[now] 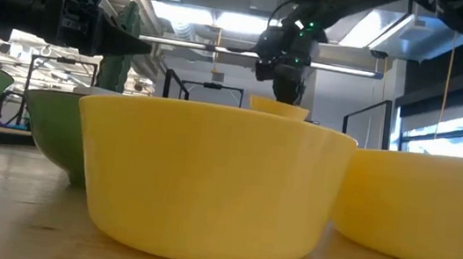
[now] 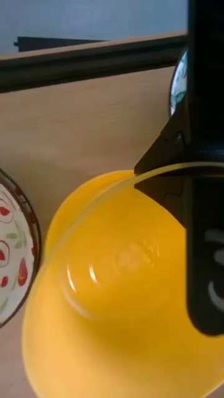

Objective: Pick & Place Mini bowls
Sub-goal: Stack the yellow bowl on top of the yellow bowl on the shelf

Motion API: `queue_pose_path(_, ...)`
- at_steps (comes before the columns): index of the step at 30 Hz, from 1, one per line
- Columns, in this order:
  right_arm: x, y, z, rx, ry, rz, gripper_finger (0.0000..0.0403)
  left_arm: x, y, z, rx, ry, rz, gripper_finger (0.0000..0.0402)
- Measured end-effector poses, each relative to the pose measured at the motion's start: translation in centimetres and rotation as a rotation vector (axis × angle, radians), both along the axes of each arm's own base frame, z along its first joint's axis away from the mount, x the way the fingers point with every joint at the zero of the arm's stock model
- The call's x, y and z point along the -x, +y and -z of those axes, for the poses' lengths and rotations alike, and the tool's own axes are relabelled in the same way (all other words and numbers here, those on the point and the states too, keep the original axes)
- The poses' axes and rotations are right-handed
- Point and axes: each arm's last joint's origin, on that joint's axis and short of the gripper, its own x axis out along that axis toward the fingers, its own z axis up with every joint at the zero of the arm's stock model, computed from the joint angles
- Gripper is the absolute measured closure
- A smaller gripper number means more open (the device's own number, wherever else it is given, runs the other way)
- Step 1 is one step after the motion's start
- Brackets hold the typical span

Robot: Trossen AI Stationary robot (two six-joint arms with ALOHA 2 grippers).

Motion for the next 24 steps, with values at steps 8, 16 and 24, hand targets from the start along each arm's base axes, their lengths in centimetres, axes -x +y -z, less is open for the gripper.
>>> queue_pose_path(8,0.0,-0.1,1.3,0.017,0.027,0.008,0.0398,0.0,0.0,0.0,-0.001,0.000,0.000,0.0395)
queue_pose_path(16,0.0,-0.1,1.6,0.019,0.025,0.008,0.0397,0.0,0.0,0.0,-0.001,-0.001,0.001,0.0397)
queue_pose_path(24,-0.1,-0.2,1.6,0.023,0.020,0.008,0.0395,0.0,0.0,0.0,-0.001,-0.001,0.001,0.0393)
